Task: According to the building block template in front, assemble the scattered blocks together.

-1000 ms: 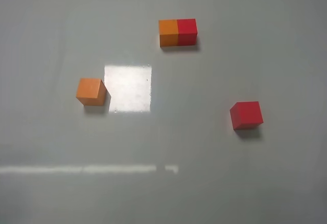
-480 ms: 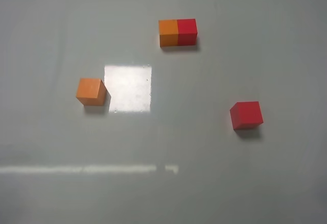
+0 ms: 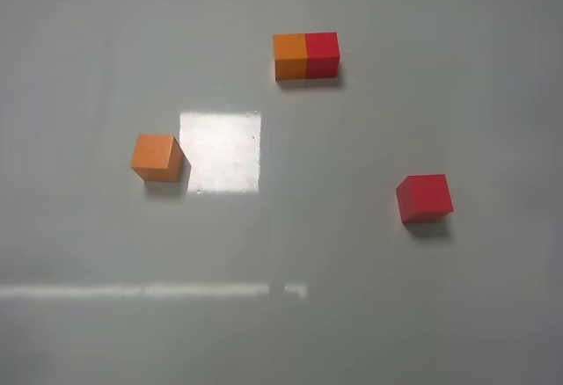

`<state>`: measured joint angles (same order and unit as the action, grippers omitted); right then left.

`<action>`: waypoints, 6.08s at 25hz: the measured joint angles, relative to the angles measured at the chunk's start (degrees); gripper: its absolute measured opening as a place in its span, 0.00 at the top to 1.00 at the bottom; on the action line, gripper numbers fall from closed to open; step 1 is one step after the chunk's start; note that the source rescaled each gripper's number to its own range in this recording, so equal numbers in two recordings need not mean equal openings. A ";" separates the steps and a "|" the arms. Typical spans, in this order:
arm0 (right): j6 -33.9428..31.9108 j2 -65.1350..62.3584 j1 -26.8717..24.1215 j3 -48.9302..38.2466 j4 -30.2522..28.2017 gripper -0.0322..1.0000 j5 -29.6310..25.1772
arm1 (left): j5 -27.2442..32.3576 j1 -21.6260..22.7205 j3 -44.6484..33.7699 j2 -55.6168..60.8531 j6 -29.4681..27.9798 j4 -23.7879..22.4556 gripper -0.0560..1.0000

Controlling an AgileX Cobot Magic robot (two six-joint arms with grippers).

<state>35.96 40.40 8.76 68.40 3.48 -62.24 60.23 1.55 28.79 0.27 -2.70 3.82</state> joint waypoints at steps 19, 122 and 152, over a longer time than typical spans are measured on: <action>-10.10 48.04 50.61 30.56 -27.58 0.05 4.28 | 0.00 0.00 0.00 0.00 -0.14 0.00 0.78; 4.66 37.36 37.97 -1.10 -18.36 0.97 16.14 | 0.00 0.00 0.00 0.00 -0.40 -0.99 0.94; 12.41 34.96 31.48 -6.89 -14.99 0.97 23.55 | 0.01 0.00 0.00 0.00 -0.40 -0.99 0.94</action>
<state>48.37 75.36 40.24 61.51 -11.51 -38.69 60.24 1.55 28.79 0.27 -3.10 2.83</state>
